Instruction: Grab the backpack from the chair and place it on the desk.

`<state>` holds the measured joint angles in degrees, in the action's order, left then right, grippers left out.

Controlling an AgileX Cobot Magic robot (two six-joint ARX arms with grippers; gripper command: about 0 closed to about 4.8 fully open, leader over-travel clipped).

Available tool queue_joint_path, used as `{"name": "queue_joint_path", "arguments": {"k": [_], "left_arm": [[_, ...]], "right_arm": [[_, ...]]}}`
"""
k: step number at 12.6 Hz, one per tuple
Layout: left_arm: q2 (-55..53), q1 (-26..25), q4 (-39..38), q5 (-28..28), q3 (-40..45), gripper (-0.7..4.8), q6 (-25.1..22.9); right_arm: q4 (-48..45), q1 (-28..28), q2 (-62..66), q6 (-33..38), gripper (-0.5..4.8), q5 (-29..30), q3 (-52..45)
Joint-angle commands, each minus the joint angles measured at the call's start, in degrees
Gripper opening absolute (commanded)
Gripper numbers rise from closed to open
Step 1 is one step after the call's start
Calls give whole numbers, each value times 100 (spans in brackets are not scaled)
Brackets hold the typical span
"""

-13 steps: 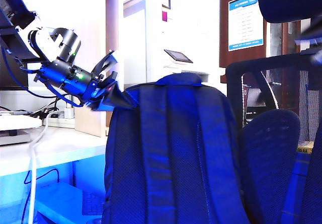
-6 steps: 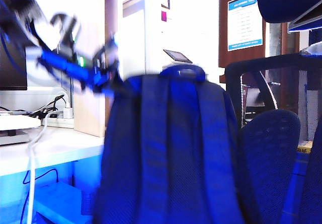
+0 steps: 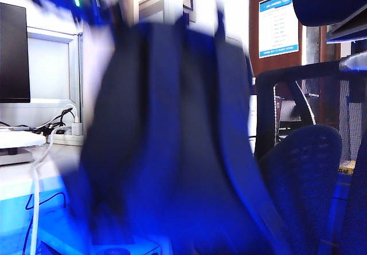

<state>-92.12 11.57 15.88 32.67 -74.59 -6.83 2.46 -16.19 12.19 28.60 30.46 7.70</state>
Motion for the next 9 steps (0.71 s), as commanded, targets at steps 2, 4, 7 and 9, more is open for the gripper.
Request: {"name": "queue_joint_path", "arguments": {"k": [2, 4, 7, 9], "left_arm": [[769, -820, 1294, -498, -450, -5, 466], [949, -1362, 1255, -433, -857, -5, 833], [1010, -2400, 651, -442, -1967, -5, 901], [986, -2962, 385, -708, -2448, -5, 898]], "right_arm": [[-101, 4, -7, -380, 212, 271, 369], [-101, 0, -7, -400, 212, 297, 413], [-101, 0, -4, -485, 212, 678, 417], [-101, 2, -4, -533, 212, 745, 457]]}}
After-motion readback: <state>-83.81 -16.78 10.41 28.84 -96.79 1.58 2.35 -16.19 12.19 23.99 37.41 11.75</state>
